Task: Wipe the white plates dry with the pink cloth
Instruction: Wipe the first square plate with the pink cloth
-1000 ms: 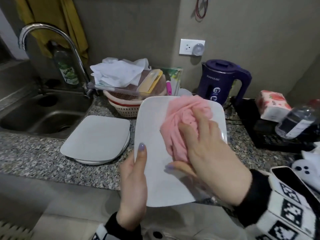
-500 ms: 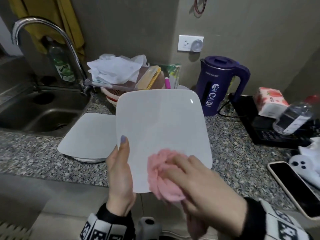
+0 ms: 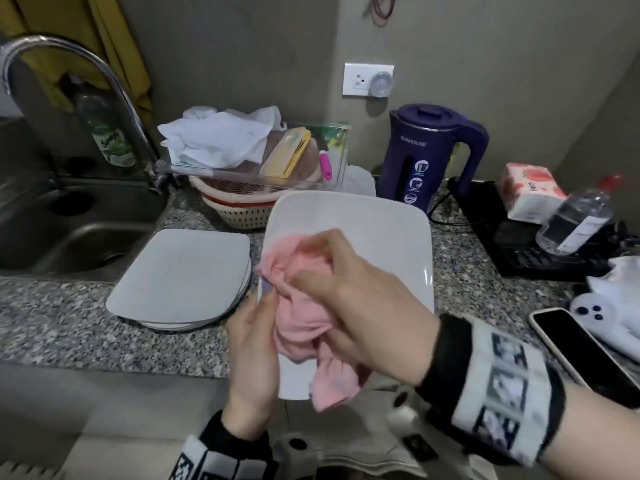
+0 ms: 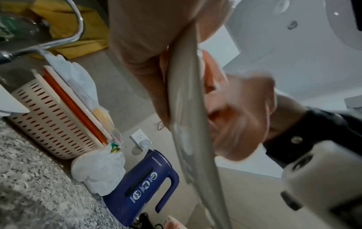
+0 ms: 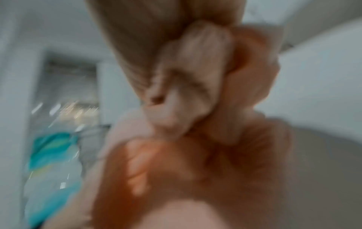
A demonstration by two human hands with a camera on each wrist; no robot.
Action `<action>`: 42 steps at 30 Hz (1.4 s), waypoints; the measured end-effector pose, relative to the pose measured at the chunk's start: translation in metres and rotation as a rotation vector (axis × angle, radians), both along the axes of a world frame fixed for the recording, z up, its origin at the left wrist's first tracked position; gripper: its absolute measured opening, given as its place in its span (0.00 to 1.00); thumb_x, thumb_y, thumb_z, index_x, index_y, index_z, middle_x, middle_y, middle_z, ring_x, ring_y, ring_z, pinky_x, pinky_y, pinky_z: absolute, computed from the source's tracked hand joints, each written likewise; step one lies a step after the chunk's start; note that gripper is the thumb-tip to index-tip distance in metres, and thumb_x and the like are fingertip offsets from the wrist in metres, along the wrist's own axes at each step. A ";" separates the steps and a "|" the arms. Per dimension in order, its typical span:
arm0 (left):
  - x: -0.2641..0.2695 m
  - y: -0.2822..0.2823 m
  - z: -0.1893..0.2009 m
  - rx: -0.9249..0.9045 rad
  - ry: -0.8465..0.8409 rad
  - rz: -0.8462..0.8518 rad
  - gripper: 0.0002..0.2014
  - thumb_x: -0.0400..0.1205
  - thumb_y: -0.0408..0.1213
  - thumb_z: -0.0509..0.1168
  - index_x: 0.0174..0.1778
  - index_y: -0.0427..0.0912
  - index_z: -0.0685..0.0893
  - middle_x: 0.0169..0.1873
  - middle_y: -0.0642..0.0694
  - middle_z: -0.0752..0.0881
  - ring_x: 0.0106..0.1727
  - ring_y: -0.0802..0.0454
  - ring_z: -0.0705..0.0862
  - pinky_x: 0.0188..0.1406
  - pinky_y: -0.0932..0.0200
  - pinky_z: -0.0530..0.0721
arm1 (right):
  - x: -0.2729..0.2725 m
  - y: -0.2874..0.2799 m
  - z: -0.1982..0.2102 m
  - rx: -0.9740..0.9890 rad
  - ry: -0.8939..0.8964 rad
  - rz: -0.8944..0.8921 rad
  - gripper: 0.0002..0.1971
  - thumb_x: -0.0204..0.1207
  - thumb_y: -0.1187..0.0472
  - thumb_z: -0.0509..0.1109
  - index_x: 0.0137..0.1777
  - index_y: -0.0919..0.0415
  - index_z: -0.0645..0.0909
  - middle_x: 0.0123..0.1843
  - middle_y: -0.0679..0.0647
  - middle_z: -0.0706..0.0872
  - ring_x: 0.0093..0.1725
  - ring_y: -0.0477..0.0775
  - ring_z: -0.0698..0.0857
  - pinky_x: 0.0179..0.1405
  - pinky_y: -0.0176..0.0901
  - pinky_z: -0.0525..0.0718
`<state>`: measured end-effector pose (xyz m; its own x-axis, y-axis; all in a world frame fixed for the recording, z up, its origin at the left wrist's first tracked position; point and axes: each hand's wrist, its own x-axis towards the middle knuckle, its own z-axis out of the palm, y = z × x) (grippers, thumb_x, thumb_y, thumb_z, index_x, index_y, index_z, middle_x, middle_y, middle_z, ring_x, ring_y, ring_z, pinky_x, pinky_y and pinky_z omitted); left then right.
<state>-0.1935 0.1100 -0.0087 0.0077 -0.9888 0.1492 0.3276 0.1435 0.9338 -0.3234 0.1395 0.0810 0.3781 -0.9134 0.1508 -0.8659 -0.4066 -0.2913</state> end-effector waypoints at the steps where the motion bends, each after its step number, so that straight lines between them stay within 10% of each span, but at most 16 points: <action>1: 0.000 0.000 0.001 -0.023 -0.007 -0.014 0.15 0.83 0.48 0.59 0.47 0.53 0.92 0.49 0.45 0.92 0.54 0.46 0.89 0.53 0.51 0.83 | -0.001 -0.008 0.004 -0.030 -0.022 -0.064 0.23 0.68 0.64 0.69 0.64 0.52 0.79 0.68 0.61 0.67 0.50 0.61 0.79 0.38 0.52 0.83; 7: 0.000 0.001 0.002 -0.056 0.038 -0.003 0.13 0.84 0.45 0.62 0.45 0.53 0.93 0.48 0.51 0.93 0.51 0.57 0.89 0.48 0.64 0.84 | -0.026 -0.024 -0.008 -0.236 0.259 -0.301 0.25 0.52 0.70 0.70 0.53 0.60 0.80 0.43 0.64 0.80 0.41 0.67 0.81 0.22 0.36 0.51; 12: 0.000 -0.003 -0.014 0.005 -0.027 0.009 0.15 0.86 0.39 0.61 0.40 0.50 0.91 0.41 0.45 0.91 0.45 0.50 0.86 0.50 0.47 0.79 | 0.020 -0.005 -0.016 -0.211 0.224 -0.129 0.22 0.58 0.63 0.70 0.55 0.54 0.80 0.46 0.62 0.80 0.43 0.64 0.80 0.21 0.38 0.52; 17: -0.001 0.003 -0.003 -0.013 0.033 -0.031 0.14 0.83 0.45 0.61 0.40 0.54 0.93 0.42 0.53 0.92 0.44 0.59 0.89 0.43 0.65 0.84 | -0.011 -0.031 0.004 -0.273 0.338 -0.451 0.29 0.57 0.69 0.73 0.62 0.60 0.78 0.51 0.66 0.78 0.45 0.66 0.78 0.24 0.41 0.54; 22: 0.002 -0.004 -0.011 -0.006 -0.065 -0.009 0.12 0.79 0.43 0.61 0.38 0.49 0.91 0.37 0.47 0.91 0.43 0.52 0.84 0.47 0.50 0.79 | 0.023 -0.009 -0.013 -0.098 0.303 -0.126 0.38 0.58 0.63 0.78 0.67 0.51 0.64 0.62 0.62 0.72 0.53 0.65 0.76 0.23 0.39 0.46; 27: 0.006 -0.001 0.001 -0.032 0.005 -0.028 0.14 0.82 0.45 0.60 0.47 0.54 0.92 0.49 0.54 0.92 0.53 0.60 0.88 0.51 0.66 0.83 | -0.018 -0.039 0.008 -0.205 0.341 -0.470 0.30 0.71 0.64 0.71 0.73 0.52 0.67 0.68 0.61 0.68 0.58 0.64 0.75 0.28 0.44 0.62; 30: 0.006 -0.004 0.000 -0.025 -0.014 0.014 0.13 0.83 0.45 0.60 0.52 0.46 0.88 0.52 0.52 0.92 0.54 0.59 0.88 0.51 0.65 0.83 | -0.017 -0.021 -0.010 -0.120 0.319 -0.364 0.33 0.58 0.63 0.79 0.64 0.53 0.73 0.59 0.61 0.74 0.49 0.64 0.78 0.27 0.46 0.65; 34: 0.006 -0.006 -0.011 0.036 -0.063 0.010 0.13 0.85 0.38 0.60 0.43 0.46 0.90 0.42 0.48 0.92 0.49 0.50 0.86 0.46 0.57 0.82 | 0.019 -0.020 -0.019 -0.126 0.166 -0.107 0.29 0.61 0.64 0.75 0.63 0.49 0.73 0.60 0.61 0.75 0.51 0.66 0.77 0.25 0.42 0.58; 38: 0.008 -0.002 0.003 0.061 0.051 0.002 0.20 0.84 0.44 0.59 0.69 0.41 0.82 0.65 0.46 0.86 0.68 0.49 0.83 0.70 0.48 0.77 | -0.009 -0.046 0.012 -0.263 0.325 -0.370 0.25 0.70 0.67 0.68 0.69 0.56 0.72 0.66 0.64 0.70 0.56 0.66 0.75 0.25 0.45 0.54; 42: 0.002 -0.007 0.007 0.109 0.104 0.027 0.21 0.83 0.45 0.65 0.70 0.39 0.81 0.66 0.42 0.85 0.68 0.41 0.83 0.73 0.35 0.74 | -0.020 -0.040 -0.006 -0.134 0.335 -0.290 0.32 0.71 0.43 0.69 0.68 0.63 0.69 0.66 0.74 0.70 0.54 0.69 0.74 0.40 0.52 0.76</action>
<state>-0.1911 0.1034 -0.0013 0.0444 -0.9983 0.0383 0.4204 0.0534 0.9058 -0.3430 0.0998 0.0750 0.1583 -0.9693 0.1881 -0.9869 -0.1491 0.0623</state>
